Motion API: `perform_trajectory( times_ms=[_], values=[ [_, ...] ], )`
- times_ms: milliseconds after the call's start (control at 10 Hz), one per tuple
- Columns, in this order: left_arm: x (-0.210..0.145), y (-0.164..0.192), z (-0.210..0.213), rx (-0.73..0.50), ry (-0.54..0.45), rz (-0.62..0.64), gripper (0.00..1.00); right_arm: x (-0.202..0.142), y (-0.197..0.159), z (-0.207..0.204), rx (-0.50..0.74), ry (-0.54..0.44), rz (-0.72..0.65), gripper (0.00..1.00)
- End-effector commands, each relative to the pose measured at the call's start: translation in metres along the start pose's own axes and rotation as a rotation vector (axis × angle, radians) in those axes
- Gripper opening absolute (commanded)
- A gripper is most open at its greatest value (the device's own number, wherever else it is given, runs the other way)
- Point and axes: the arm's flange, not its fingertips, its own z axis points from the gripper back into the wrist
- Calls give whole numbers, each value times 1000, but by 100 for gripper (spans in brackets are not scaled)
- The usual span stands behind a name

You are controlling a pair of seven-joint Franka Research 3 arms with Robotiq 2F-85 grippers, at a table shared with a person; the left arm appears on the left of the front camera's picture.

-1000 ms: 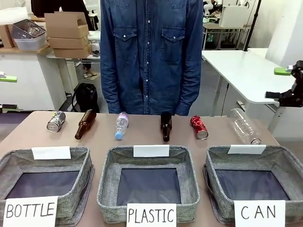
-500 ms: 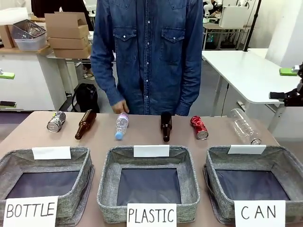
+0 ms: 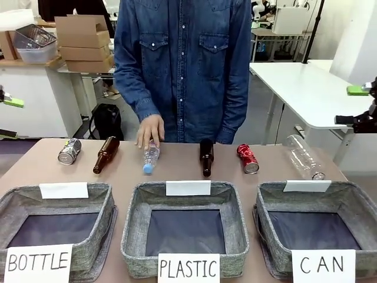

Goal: Sort the can waste into the basket.
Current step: Pick up the can waste from the table and place it in the right Fabric basket.

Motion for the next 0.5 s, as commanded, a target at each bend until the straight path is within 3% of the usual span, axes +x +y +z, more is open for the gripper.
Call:
perform_trajectory(
  times_ms=[0, 200, 400],
  values=[
    [55, 9, -23, 283, -4, 71, 100, 5, 0, -1, 24, -12, 31, 100],
    [86, 20, -57, 524, -52, 45, 100, 5, 0, -1, 24, -12, 31, 100],
    [113, 20, -88, 636, -113, -34, 100, 5, 0, -1, 24, -12, 31, 100]
  ],
)
